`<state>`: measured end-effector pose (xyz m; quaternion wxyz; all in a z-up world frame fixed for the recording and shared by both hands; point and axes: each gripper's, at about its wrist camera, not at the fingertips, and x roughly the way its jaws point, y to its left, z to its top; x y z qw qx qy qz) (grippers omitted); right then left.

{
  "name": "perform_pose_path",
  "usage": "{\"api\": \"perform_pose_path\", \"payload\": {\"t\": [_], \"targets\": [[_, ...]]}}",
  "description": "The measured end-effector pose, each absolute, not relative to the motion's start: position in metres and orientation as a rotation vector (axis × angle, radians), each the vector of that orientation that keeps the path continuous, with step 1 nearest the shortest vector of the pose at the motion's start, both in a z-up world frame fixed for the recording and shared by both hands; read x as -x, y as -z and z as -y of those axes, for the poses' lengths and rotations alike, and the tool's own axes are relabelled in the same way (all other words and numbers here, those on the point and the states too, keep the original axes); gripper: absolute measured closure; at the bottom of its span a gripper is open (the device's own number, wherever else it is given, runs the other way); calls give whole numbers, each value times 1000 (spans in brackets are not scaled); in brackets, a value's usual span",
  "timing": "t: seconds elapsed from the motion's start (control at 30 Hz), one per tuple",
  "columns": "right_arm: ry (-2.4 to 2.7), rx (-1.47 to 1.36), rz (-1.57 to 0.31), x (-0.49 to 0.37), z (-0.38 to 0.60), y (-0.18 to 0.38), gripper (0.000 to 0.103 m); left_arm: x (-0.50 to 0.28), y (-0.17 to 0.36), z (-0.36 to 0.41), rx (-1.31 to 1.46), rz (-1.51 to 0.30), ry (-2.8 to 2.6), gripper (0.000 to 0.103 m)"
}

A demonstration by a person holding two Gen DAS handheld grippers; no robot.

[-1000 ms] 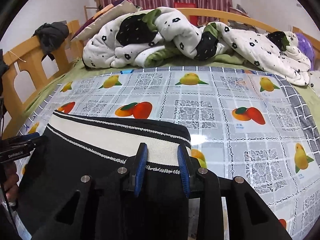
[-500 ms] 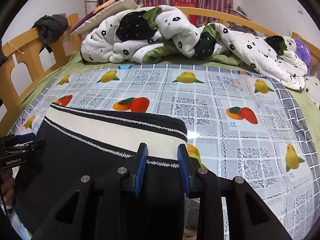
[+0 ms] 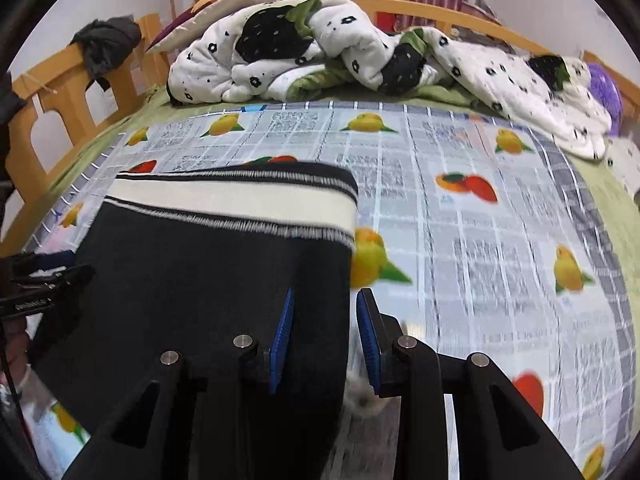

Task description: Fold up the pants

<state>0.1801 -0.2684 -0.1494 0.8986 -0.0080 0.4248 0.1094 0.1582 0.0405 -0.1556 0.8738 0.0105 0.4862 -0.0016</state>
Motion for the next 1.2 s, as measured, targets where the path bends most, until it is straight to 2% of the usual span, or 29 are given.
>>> {"api": "perform_pose_path", "payload": {"t": [0.23, 0.4, 0.53, 0.67, 0.87, 0.9, 0.97, 1.03, 1.13, 1.2], "targets": [[-230, 9, -924, -142, 268, 143, 71, -110, 149, -39, -20, -1012, -2, 42], [-217, 33, -887, -120, 255, 122, 70, -79, 128, -37, 15, -1000, 18, 42], [-182, -4, -832, -96, 252, 98, 59, -58, 105, -31, 32, -944, 15, 42], [-150, -57, -812, -70, 259, 83, 56, -42, 83, -21, 16, -892, 4, 42], [-73, -52, -828, -36, 270, 69, 53, -13, 55, -10, -16, -825, -33, 33], [-60, -51, -817, -30, 272, 67, 49, -6, 52, -8, -22, -815, -46, 31], [-43, -47, -802, -20, 276, 65, 21, 6, 47, -9, -22, -790, -63, 28], [-42, -33, -776, -10, 276, 61, 15, 17, 46, -10, -17, -776, -70, 21], [-65, 13, -763, 6, 270, 56, 6, 28, 47, -18, 21, -789, -57, 21], [-78, 44, -754, 12, 266, 56, 6, 34, 49, -23, 47, -794, -62, 21]]}}
